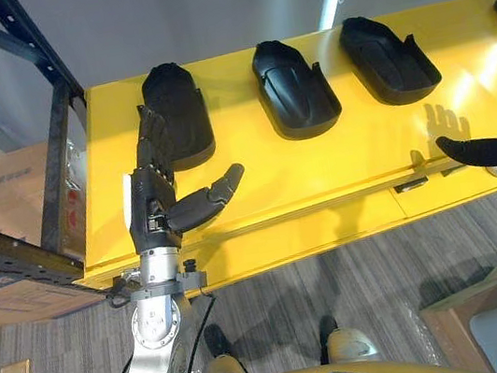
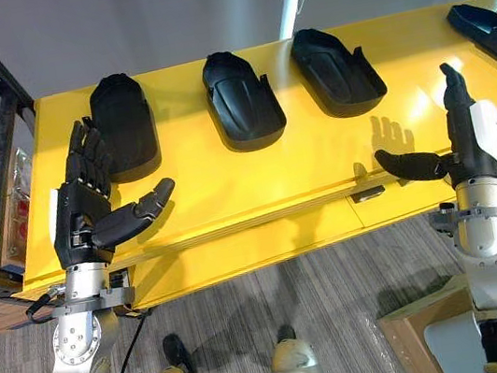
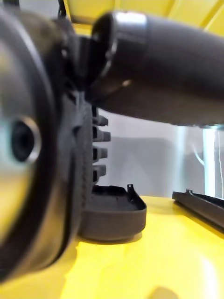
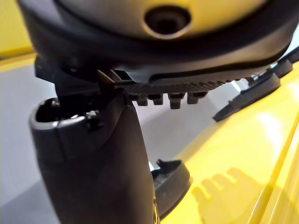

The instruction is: Walk over and take three plastic housings, then place them on the shelf

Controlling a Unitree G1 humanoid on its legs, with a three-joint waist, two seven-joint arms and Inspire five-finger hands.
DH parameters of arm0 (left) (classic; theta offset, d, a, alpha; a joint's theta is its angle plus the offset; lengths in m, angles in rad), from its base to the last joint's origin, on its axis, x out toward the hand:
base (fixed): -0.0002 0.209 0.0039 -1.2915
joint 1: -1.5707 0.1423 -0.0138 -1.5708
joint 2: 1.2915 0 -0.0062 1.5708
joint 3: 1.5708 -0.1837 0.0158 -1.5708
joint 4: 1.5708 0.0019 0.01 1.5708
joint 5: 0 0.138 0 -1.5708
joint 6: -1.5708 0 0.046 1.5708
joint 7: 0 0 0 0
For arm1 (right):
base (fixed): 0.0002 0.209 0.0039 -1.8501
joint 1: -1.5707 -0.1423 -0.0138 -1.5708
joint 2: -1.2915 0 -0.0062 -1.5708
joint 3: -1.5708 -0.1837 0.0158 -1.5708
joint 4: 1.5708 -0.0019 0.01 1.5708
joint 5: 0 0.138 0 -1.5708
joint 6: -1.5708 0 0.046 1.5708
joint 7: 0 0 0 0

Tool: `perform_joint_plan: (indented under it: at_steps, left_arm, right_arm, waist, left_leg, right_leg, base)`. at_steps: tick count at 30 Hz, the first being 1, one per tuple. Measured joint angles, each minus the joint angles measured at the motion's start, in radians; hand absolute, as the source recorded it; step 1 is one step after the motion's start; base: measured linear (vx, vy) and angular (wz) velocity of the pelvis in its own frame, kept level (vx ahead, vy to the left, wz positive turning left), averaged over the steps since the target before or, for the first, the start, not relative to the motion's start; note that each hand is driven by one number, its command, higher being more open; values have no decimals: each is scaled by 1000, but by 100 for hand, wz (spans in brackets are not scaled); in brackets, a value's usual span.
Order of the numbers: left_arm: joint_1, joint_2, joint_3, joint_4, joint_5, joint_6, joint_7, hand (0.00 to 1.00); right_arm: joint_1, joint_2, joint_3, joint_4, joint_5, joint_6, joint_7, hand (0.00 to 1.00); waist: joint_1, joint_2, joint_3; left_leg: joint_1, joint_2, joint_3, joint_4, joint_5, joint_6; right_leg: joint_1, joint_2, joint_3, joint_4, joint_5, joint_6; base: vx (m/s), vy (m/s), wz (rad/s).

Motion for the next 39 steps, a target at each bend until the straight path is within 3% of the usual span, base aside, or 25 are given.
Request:
perform_joint_plan:
  at_steps: [7, 13, 31, 39]
  left_arm:
    - [-9, 44, 15, 2, 0, 0, -31, 100]
    - [-18, 60, 32, 23, -9, -1, -46, 100]
    - [-85, 62, 50, 93, -9, -23, -27, 100]
    - [-96, 69, 51, 110, -9, -25, -6, 100]
  right_arm:
    - [-163, -112, 107, 198, 171, -15, 170, 100]
    - [-284, -115, 149, 315, 275, -37, 237, 100]
    - [-496, -116, 207, 468, 310, -48, 252, 100]
    - [-588, -116, 210, 546, 341, -12, 262, 100]
  waist:
    - [27, 1, -3]
    - [42, 1, -3]
    - [46, 0, 34]
    - [57, -3, 67]
  left_leg:
    - [-20, -1, -32, 0, 14, 5]
    - [-34, -2, -54, 0, 19, 6]
    - [-47, -1, -64, 0, 30, 7]
    - [-54, -1, -65, 1, 30, 8]
  right_leg:
    - [0, 0, -28, 3, 3, -1]
    - [-1, 0, -49, 7, 5, -3]
    - [-14, -1, -54, 23, 0, -11]
    - [-25, -3, -54, 40, -9, -22]
  base:
    - [-13, -1, 12]
    - [-29, 6, 10]
    - [-7, 2, 1]
    - [0, 0, 0]
